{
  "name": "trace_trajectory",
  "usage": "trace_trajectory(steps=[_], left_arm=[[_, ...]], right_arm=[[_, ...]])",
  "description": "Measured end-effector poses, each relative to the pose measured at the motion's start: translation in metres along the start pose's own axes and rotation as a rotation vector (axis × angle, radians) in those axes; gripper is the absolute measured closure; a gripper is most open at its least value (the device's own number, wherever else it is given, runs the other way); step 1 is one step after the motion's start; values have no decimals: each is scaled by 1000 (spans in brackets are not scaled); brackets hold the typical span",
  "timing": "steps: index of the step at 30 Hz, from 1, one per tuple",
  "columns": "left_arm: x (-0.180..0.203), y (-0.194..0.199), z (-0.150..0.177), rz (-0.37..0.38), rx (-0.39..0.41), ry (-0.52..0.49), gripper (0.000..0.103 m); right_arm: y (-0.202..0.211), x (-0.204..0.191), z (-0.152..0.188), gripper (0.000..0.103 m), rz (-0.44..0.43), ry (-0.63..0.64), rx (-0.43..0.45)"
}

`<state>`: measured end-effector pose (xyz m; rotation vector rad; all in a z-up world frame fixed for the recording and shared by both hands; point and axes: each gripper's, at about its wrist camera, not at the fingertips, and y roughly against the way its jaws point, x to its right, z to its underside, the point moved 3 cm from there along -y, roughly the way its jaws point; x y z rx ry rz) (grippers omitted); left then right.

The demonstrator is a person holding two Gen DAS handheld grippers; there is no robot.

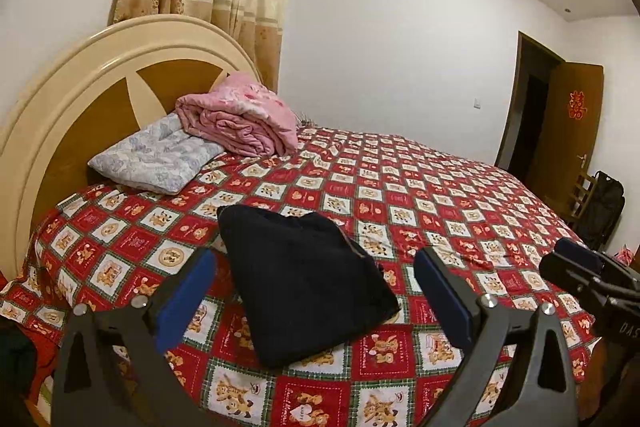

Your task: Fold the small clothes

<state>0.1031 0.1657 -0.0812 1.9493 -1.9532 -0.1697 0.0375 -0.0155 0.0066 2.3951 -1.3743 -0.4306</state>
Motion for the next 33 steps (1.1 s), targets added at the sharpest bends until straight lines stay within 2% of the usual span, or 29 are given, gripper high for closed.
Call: trace_trajectory(steps=[7,18,21,33], left_arm=[[1,1,0,-4,-1,0,2],[12,-3,3,-16,-22,-59,0],[11,0,2,-45,-9,-58,0],[9,4,-3,-56,13,-52,0]], right_arm=[[2,-1,0,32,-6,0,4],[9,-4,1,32,0,14,25],[9,-1,0,32,5,16,32],[11,-3,2,32,5,27,39]])
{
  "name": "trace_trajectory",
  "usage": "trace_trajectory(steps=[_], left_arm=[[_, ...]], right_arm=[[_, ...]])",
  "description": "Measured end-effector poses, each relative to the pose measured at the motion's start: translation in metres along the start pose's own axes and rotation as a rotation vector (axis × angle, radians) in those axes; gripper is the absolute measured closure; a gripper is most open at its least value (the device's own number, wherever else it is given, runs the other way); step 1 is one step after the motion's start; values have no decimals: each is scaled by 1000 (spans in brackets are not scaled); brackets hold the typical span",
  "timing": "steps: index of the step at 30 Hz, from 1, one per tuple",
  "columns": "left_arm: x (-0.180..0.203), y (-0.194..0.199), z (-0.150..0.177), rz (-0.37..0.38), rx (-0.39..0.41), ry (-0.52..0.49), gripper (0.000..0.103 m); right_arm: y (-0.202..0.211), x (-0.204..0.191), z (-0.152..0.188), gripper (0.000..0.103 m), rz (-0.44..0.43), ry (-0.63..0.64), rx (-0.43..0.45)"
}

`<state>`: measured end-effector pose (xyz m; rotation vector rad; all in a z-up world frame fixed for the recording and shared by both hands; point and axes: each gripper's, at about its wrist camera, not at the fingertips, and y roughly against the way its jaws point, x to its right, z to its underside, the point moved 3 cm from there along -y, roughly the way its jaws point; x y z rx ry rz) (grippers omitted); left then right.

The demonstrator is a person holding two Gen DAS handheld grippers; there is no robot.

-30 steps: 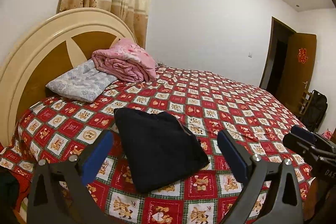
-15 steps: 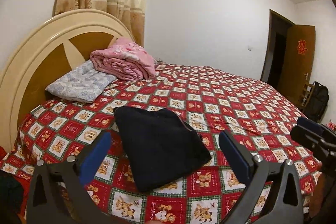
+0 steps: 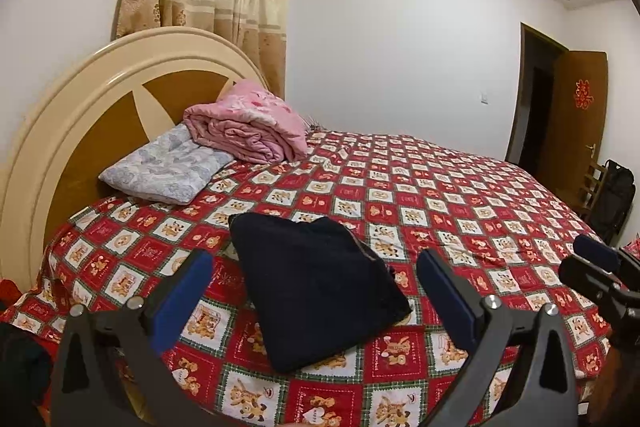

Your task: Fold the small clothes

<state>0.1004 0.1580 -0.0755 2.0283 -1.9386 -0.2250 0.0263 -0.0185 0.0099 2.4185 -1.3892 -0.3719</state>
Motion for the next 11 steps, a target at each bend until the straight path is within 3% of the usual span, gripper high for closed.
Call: trace_trajectory(steps=[11], left_arm=[[1,0,0,-8,19,-33,0]], right_arm=[[0,-4,4,32,-3,10,2]])
